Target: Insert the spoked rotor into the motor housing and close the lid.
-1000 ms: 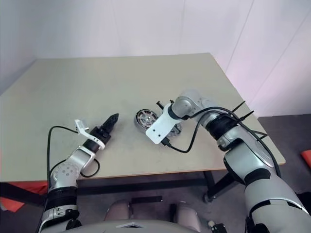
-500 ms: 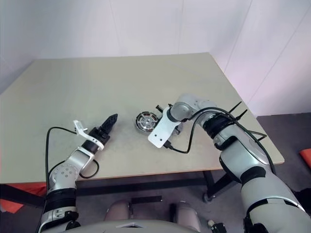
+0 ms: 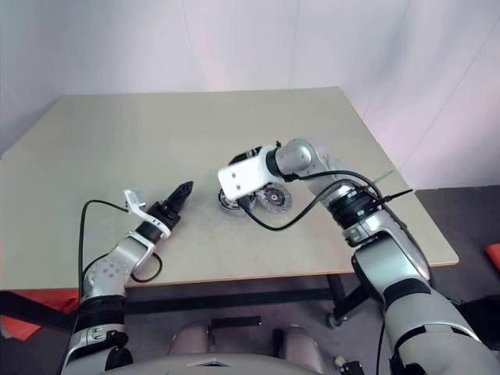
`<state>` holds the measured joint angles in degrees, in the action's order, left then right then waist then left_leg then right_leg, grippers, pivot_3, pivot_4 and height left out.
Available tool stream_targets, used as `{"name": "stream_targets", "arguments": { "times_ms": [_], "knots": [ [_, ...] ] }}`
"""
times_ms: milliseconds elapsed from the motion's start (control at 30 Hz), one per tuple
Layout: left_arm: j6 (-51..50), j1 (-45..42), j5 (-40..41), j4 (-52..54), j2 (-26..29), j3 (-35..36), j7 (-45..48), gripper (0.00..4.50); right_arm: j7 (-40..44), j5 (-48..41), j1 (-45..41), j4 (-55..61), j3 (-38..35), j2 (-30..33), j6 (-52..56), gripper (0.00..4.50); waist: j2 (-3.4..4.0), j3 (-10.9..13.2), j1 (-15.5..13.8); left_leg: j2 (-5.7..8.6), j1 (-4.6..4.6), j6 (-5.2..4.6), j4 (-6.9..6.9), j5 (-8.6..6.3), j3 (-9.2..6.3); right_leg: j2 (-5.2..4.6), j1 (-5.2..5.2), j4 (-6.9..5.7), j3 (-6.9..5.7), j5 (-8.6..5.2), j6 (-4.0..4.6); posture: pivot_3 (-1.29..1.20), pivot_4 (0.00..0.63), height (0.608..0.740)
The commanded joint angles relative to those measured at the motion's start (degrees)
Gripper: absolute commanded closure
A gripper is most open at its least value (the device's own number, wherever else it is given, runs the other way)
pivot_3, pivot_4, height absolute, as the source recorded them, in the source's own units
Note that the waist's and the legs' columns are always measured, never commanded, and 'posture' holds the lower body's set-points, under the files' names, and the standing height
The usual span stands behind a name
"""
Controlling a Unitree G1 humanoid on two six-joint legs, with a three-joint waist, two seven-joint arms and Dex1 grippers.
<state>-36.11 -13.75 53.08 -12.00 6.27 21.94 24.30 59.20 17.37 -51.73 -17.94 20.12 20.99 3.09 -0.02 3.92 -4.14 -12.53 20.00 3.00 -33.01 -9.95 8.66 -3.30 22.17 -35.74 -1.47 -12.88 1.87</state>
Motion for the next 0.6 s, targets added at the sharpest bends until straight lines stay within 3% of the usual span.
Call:
{"name": "stream_targets", "arguments": {
  "times_ms": [33,167,233,400,600],
  "knots": [
    [-1.6,-1.6,-1.1,-2.4,1.7,-0.4,0.6,0.0,-1.6,-11.4,3.9,12.4,-14.3,-1.0,34.1,1.63,0.0,0.0,-0.8,0.02,0.01,0.0,0.01,0.0,-0.01,0.0,-0.05,0.02,0.01,0.0,-0.01,0.0,0.0,0.74],
    [-3.2,-5.2,-2.5,-6.9,4.6,-1.5,2.7,0.0,-3.4,-20.2,13.1,30.0,-27.5,-0.8,72.1,1.63,0.05,0.0,-2.0,0.05,-0.25,0.01,0.06,0.01,-0.03,-0.01,-0.35,0.07,0.07,-0.06,-0.12,0.0,0.0,0.74],
    [-3.6,-7.2,-3.0,-9.3,5.5,-2.0,3.8,0.0,-4.8,-23.3,16.0,34.7,-34.8,-2.1,85.3,1.63,0.1,0.0,-2.2,0.08,-0.34,0.14,0.29,0.09,-0.02,0.01,-0.33,0.08,0.07,-0.09,-0.17,0.0,0.0,0.74],
    [-4.7,-10.3,-5.2,-13.5,6.2,-3.5,6.6,0.0,-13.4,-35.7,24.4,38.2,-48.3,-7.1,89.4,1.63,0.41,-0.2,-3.2,0.11,-0.54,0.64,0.82,0.39,0.0,0.03,-0.1,0.1,0.08,-0.11,-0.21,0.0,0.0,0.74],
    [-5.5,-12.3,-7.5,-15.6,6.2,-4.8,8.8,0.0,-33.1,-47.8,29.3,35.9,-58.7,-17.3,89.4,1.63,0.69,-0.4,-3.5,0.27,-0.5,0.84,0.98,0.52,-0.01,-0.06,-0.1,0.32,0.1,-0.13,-0.24,0.0,0.0,0.74]
  ]
}}
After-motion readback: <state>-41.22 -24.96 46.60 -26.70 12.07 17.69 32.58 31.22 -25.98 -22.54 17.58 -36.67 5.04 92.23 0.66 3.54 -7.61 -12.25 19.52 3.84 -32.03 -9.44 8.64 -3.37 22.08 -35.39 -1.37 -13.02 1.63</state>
